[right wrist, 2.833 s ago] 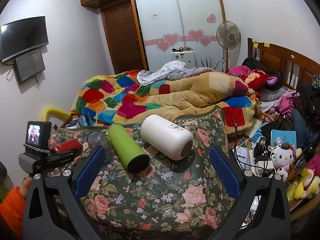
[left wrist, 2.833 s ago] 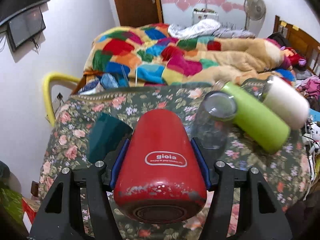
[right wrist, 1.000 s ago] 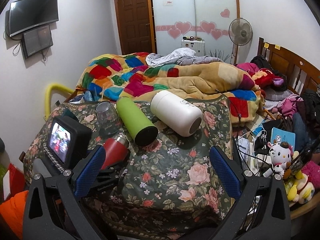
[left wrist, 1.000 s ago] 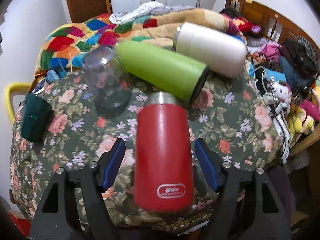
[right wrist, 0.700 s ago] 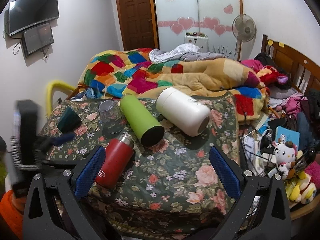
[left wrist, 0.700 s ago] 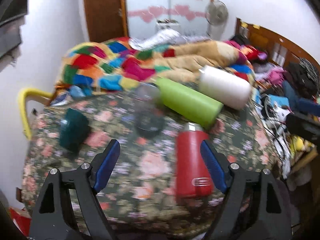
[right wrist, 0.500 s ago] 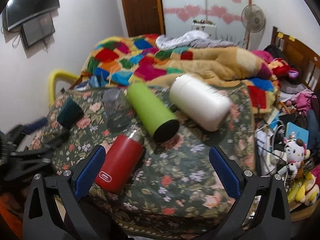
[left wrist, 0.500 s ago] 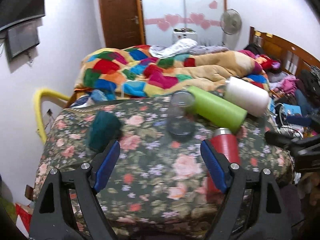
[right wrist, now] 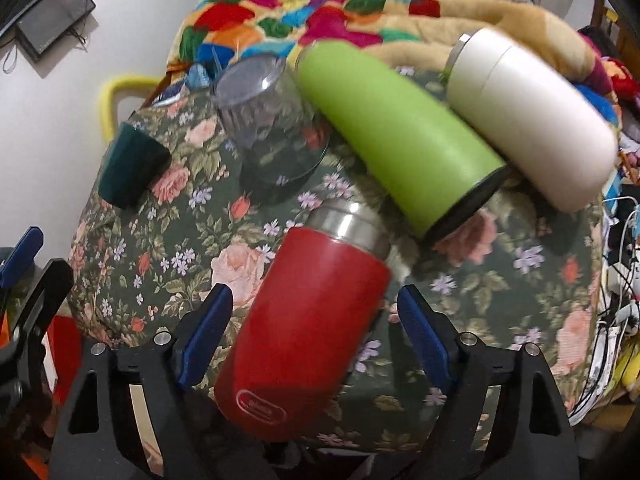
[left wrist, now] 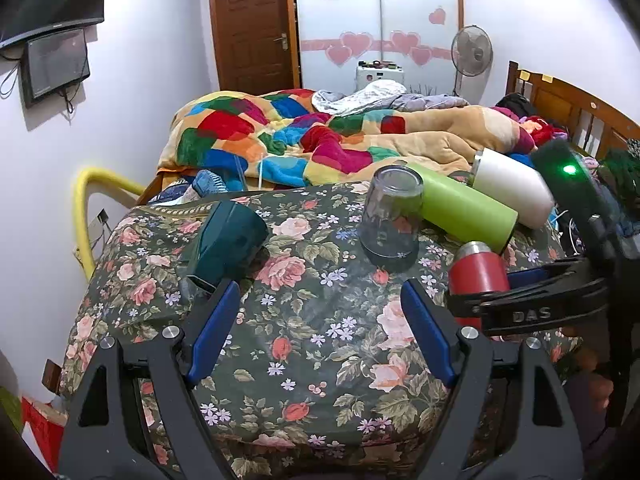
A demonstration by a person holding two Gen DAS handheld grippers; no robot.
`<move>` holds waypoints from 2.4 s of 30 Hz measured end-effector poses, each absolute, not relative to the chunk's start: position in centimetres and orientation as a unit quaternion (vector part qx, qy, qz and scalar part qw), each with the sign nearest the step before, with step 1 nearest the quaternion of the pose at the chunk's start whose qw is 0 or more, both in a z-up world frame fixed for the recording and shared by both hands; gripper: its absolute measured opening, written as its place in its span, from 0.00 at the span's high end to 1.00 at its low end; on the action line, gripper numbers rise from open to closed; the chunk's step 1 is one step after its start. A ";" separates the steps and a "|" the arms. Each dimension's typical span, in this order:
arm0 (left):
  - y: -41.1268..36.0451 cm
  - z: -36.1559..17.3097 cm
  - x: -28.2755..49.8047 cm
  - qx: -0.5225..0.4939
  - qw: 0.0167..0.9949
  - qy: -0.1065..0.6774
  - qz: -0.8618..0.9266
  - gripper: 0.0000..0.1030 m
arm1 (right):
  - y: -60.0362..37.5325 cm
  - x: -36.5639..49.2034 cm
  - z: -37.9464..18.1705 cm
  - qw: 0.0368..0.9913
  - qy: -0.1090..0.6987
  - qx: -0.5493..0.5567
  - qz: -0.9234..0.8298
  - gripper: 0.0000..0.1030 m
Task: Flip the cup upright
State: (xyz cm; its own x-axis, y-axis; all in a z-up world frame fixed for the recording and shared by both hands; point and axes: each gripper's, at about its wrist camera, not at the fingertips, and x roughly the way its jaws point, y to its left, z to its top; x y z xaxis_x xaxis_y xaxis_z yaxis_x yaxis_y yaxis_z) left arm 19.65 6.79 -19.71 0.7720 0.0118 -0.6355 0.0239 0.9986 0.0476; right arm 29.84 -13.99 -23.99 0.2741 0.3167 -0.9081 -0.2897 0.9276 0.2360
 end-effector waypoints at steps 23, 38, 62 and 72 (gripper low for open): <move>6.1 -18.7 19.5 0.023 0.943 0.332 0.004 0.20 | -13.5 28.9 -19.3 0.830 0.509 -0.056 0.223 0.42; 5.3 -17.8 19.7 0.022 0.944 0.328 0.002 0.20 | -13.0 29.1 -18.3 0.847 0.479 -0.082 0.217 0.43; 6.3 -16.7 19.4 -0.020 0.942 0.335 0.003 0.20 | -12.6 26.5 -17.6 0.842 0.470 -0.109 0.242 0.30; 3.9 -7.6 13.5 -0.023 0.973 0.228 -0.025 0.20 | -18.7 18.5 -6.4 0.919 0.317 -0.051 0.231 0.30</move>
State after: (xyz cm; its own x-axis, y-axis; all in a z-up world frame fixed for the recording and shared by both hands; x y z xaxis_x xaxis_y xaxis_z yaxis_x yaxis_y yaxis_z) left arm 13.53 3.92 -7.61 0.8947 -0.0598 -0.4426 0.0389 0.9977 -0.0562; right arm 18.50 -18.66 -6.37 0.6928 0.3922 -0.6051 -0.4563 0.8882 0.0533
